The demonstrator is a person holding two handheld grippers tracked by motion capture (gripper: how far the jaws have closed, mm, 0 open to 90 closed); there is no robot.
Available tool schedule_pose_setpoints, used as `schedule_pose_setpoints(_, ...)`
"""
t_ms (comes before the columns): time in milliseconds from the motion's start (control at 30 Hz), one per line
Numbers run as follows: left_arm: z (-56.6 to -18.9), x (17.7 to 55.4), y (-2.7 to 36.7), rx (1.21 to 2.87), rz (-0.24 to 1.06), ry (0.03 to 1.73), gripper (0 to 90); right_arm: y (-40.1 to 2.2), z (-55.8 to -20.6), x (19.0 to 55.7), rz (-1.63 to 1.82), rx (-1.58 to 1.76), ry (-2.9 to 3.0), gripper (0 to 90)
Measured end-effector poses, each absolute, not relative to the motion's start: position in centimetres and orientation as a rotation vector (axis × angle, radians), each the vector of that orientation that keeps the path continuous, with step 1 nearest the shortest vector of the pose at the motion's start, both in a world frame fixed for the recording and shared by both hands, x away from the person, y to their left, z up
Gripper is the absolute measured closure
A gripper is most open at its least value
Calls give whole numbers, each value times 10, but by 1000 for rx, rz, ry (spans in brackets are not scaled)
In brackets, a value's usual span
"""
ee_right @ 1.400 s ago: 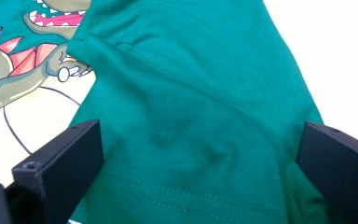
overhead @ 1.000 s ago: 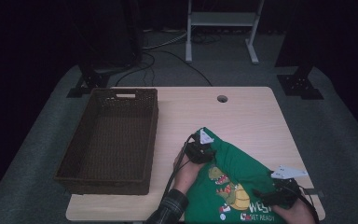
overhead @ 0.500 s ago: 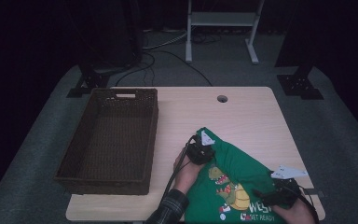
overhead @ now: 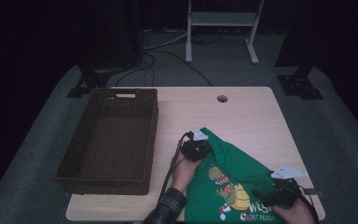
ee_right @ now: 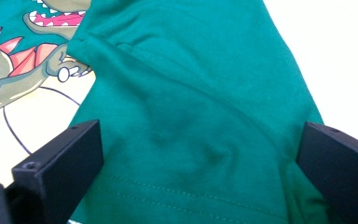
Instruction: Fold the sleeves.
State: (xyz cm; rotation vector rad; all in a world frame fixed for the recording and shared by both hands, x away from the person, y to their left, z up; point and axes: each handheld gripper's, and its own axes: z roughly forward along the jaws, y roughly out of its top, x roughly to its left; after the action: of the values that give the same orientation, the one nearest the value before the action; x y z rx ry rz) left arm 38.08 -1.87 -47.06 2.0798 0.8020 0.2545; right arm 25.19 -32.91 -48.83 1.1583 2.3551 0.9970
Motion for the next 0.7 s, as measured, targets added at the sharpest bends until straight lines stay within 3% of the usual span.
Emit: schedule_pose_setpoints(700, -451, 380, 1, 2026, 268, 814, 870, -329, -488, 252, 997, 1158, 2355, 0)
